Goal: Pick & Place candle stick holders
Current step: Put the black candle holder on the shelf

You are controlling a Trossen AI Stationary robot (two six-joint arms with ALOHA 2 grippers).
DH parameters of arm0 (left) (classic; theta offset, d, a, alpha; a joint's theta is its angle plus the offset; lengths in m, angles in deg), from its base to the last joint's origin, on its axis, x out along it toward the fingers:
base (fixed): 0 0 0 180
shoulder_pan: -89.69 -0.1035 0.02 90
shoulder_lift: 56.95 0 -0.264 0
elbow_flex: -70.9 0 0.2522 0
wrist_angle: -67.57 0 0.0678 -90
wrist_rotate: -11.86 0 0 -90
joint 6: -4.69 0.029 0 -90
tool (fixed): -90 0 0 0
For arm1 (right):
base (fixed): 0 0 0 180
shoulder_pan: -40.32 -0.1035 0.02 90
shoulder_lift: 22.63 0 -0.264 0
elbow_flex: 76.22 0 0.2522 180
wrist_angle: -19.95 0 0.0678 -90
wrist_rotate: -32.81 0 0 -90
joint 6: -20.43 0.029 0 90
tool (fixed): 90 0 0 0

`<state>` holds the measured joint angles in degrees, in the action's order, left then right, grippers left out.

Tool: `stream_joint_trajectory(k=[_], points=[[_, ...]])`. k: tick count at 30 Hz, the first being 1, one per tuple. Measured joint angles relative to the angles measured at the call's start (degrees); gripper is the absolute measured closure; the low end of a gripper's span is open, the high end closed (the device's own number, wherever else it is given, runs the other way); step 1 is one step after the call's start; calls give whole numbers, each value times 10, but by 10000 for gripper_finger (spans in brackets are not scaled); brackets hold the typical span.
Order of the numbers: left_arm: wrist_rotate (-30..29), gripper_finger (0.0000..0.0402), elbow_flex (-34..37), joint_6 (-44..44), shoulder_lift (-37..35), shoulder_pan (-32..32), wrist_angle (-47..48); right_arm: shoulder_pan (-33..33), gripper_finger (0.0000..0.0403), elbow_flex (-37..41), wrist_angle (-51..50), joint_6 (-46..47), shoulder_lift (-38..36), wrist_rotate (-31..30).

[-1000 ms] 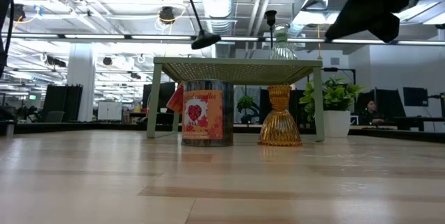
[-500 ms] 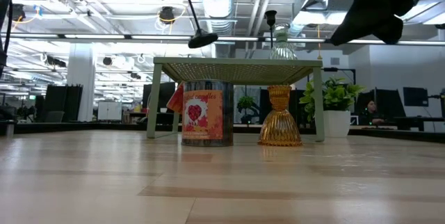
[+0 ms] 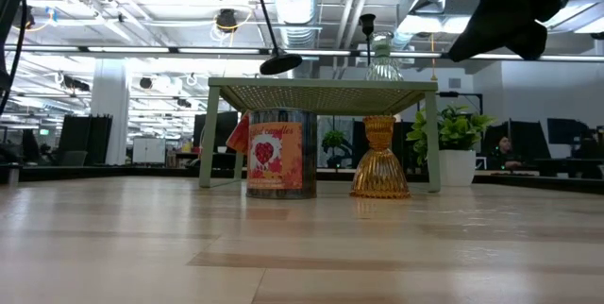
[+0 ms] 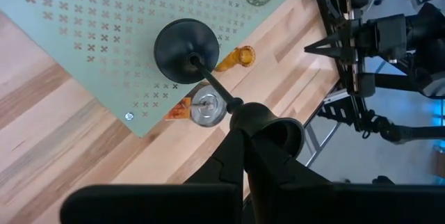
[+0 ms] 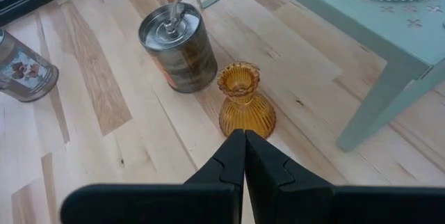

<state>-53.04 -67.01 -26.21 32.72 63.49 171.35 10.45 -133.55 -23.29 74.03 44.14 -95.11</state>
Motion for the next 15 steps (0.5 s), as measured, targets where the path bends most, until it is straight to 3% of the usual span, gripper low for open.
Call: stream_joint_trajectory(k=[15], points=[[-2,400,1,-7,3,0,0,0,401,0,10,0,0,0]])
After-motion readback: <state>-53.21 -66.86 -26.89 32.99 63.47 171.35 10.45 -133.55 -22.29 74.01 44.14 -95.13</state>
